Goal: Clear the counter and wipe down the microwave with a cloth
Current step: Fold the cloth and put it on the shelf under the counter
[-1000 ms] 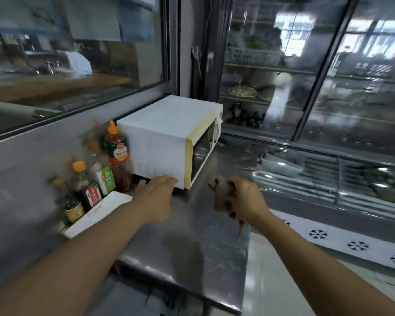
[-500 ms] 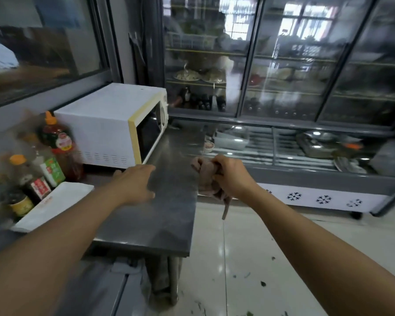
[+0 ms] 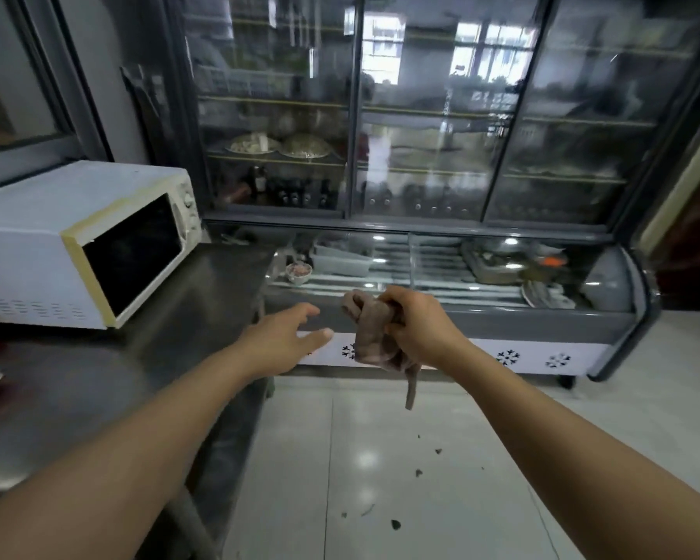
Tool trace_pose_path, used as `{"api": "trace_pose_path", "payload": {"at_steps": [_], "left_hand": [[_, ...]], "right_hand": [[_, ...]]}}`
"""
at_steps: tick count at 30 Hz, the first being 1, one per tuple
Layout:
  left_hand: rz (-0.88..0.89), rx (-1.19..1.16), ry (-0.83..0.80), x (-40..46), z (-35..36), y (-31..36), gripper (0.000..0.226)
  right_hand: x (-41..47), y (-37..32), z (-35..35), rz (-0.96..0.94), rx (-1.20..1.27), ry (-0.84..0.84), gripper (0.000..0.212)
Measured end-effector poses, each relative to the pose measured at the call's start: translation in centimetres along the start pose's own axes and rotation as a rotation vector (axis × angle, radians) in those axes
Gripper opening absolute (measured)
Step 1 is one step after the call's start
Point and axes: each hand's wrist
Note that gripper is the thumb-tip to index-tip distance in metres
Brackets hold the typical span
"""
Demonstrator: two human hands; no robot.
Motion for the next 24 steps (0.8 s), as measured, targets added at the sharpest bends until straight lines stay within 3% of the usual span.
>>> {"api": "trace_pose_path", "payload": {"at_steps": [4,7,14,20,24], "left_hand": [[-0.054,-0.317,0.021,2.1,3.1,6.1,0.039],[-0.081,-0.405,0.111,5.0,4.3,9.3,0.028],[-0.149,-0.471,0.126,14.2,6.2,10.4,0.008],[-0.17,-0.711,0.11,25.2,6.2,9.5,0.019],[-0.144,-0.668,0.078,31.7,5.7,9.2,0.023]], "right_hand": [[1.3,4.0,-2.1,0.025,0.079,-0.01,0.04],[2.6,6.3,-2.6,0.043,0.148,0.007,0.037],[8.9,11.3,-1.6,0.12,0.272,-0.044,0.037],[17.8,15.1,0.8,0.233,0.371,-0.025,0.032],[23.2,16.9,2.5,0.359,0.572,-0.086,0.025]]}}
Point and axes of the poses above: each hand's wrist, its own x-axis towards the middle knuckle, its own z-axis out of the palm, y = z × x, and after that the axes turned 12 degrees about y, right-handed
